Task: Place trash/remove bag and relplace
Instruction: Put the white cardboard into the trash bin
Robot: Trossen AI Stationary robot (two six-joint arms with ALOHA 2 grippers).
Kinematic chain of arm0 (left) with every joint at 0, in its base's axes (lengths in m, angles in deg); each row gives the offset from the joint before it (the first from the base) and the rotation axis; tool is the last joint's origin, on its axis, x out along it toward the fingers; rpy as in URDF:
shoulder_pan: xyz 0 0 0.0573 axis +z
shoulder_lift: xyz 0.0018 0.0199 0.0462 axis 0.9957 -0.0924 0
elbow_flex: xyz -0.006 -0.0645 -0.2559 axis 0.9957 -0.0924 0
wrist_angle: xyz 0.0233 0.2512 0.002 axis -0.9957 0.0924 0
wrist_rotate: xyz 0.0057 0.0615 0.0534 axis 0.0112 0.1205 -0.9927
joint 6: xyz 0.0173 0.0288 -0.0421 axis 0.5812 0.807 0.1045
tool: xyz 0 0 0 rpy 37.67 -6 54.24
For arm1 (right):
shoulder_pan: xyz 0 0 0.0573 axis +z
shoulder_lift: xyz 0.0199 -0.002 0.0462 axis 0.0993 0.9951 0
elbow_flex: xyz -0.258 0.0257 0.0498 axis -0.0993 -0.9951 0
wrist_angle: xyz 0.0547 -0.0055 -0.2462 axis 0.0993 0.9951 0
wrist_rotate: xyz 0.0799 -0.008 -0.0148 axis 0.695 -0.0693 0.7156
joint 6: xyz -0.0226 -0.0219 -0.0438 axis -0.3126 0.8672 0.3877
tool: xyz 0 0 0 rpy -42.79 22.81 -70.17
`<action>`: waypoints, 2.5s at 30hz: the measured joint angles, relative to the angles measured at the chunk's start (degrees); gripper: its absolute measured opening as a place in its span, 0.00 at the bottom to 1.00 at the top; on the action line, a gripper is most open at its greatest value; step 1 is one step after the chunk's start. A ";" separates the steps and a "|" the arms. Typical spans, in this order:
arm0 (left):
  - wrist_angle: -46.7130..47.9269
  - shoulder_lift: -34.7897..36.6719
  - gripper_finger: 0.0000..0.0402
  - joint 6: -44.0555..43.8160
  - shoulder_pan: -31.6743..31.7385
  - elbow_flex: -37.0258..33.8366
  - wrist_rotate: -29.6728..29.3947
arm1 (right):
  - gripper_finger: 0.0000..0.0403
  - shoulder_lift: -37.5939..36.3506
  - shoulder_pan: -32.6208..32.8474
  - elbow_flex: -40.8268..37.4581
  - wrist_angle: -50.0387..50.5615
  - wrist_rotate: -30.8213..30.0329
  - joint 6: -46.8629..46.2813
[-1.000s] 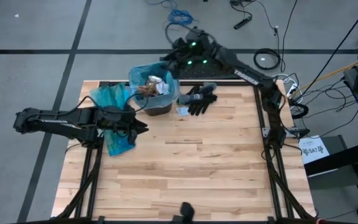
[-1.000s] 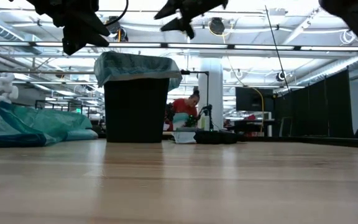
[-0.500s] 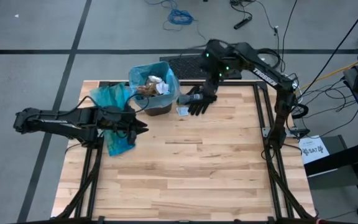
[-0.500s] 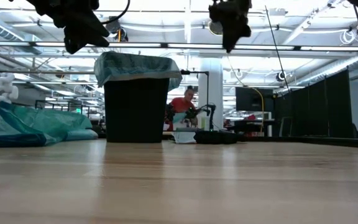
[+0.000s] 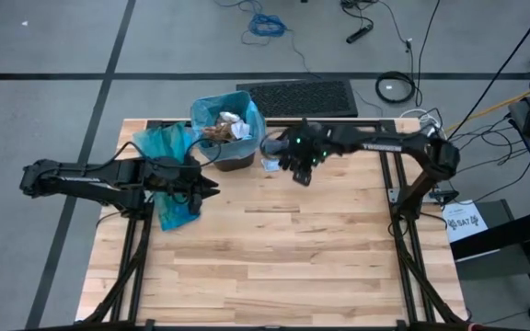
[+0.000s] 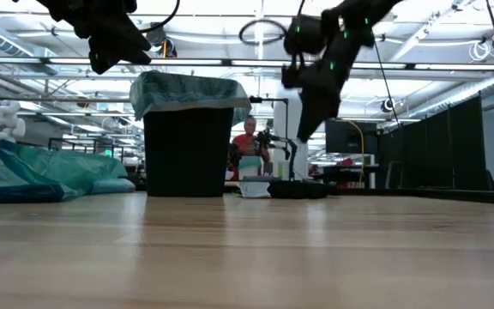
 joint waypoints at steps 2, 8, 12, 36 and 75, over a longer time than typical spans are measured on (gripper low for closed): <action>-0.16 0.00 0.30 -0.02 -0.02 0.00 0.00 | 0.48 1.66 0.49 -2.88 -5.40 0.31 2.03; -0.17 0.01 0.30 -0.07 0.00 0.00 0.00 | 0.48 10.03 0.49 -3.00 -14.39 5.62 8.49; -0.12 0.01 0.30 -0.22 -0.01 0.00 0.00 | 0.48 16.06 0.36 1.94 -15.36 4.64 13.32; 0.07 -0.22 0.30 -2.99 -0.02 0.00 0.02 | 0.48 23.36 -6.07 10.49 -14.50 10.13 12.85; 0.33 -0.22 0.30 -1.42 -0.02 0.00 -1.05 | 0.36 20.04 9.10 10.41 -2.15 19.25 -3.90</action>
